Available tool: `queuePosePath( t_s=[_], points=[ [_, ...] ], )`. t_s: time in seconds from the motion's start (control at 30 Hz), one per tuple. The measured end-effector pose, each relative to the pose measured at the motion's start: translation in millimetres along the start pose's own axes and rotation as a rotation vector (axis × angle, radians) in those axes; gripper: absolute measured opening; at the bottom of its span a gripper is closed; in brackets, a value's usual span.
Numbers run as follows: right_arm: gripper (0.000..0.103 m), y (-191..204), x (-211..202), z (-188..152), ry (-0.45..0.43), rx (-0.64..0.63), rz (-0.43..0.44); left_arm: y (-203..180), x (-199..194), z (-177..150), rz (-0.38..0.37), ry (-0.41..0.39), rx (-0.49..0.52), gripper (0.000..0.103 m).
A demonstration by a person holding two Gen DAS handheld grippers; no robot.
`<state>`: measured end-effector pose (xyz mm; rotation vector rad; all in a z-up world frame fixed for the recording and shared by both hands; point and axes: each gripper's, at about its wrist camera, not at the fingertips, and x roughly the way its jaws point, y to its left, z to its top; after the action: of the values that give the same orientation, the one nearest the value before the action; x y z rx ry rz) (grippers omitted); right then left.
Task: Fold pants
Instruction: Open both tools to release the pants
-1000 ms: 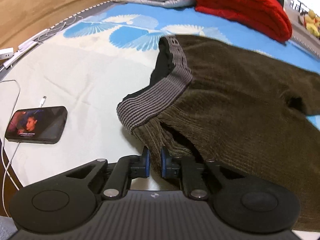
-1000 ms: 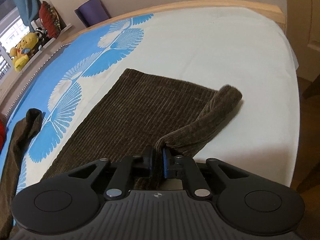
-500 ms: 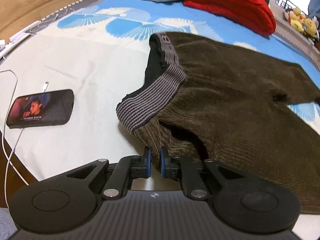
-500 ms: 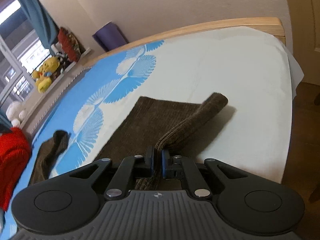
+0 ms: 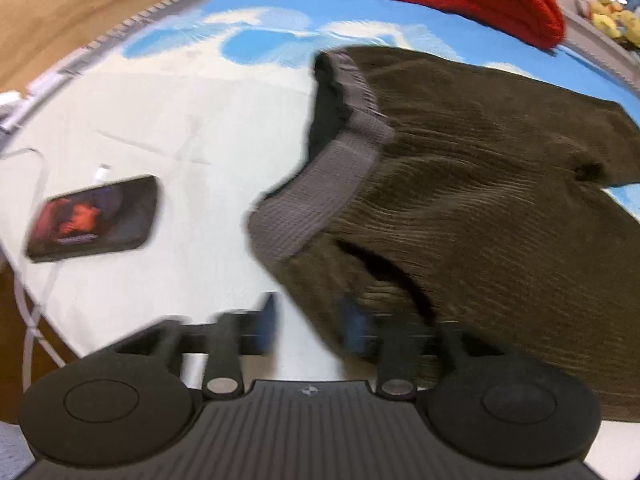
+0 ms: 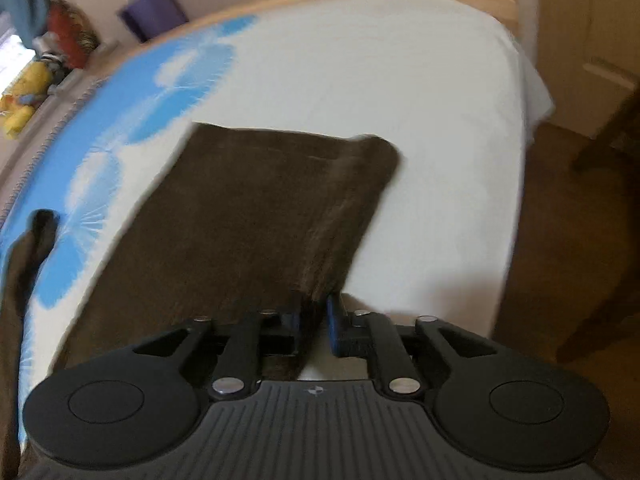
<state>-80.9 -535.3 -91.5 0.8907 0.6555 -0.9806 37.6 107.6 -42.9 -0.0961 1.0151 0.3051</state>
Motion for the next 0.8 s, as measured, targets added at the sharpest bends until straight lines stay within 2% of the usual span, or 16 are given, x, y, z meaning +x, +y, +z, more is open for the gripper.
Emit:
queuePosePath(
  t_s=[0.03, 0.07, 0.1, 0.13, 0.2, 0.23, 0.33, 0.43, 0.53, 0.63, 0.8],
  points=[
    [0.024, -3.2, -1.2, 3.5, -0.003, 0.016, 0.006, 2.1, -2.5, -0.5, 0.019, -0.016, -0.003, 0.077],
    [0.031, -6.2, -3.7, 5.4, -0.023, 0.027, -0.013, 4.6, -5.8, -0.1, 0.033, -0.034, -0.007, 0.085],
    [0.046, -6.9, -6.6, 4.7, -0.051, 0.027, -0.047, 7.2, -9.1, 0.4, 0.04, -0.05, -0.011, 0.086],
    [0.052, -6.4, -10.1, 4.9, -0.086, 0.026, -0.109, 9.4, -11.9, 1.3, 0.044, -0.061, -0.012, 0.086],
    [0.052, -7.2, -16.4, 5.8, -0.148, 0.034, -0.225, 13.9, -16.7, 5.7, 0.03, -0.063, -0.014, 0.086],
    [0.052, -9.2, -20.1, 7.2, -0.174, 0.056, -0.244, 15.8, -19.4, 8.3, 0.015, -0.065, -0.017, 0.086],
    [0.052, -15.8, -37.1, 9.2, -0.239, 0.163, -0.183, 17.6, -25.0, 21.3, -0.02, -0.075, -0.035, 0.086],
    [0.052, -1.0, -56.8, 8.2, -0.313, 0.175, -0.115, 12.3, -33.2, 38.1, -0.069, -0.089, -0.024, 0.086],
    [0.053, 35.3, -72.1, 8.5, -0.335, 0.068, -0.007, 2.6, -42.7, 58.9, -0.081, -0.127, 0.024, 0.089],
    [0.053, 78.6, -82.4, 10.6, -0.312, -0.07, 0.108, -6.2, -47.0, 86.4, -0.07, -0.166, 0.06, 0.099],
    [0.054, 146.1, -94.4, 28.4, -0.299, -0.201, 0.194, -17.9, -42.4, 132.4, -0.034, -0.22, 0.126, 0.101]
  ],
)
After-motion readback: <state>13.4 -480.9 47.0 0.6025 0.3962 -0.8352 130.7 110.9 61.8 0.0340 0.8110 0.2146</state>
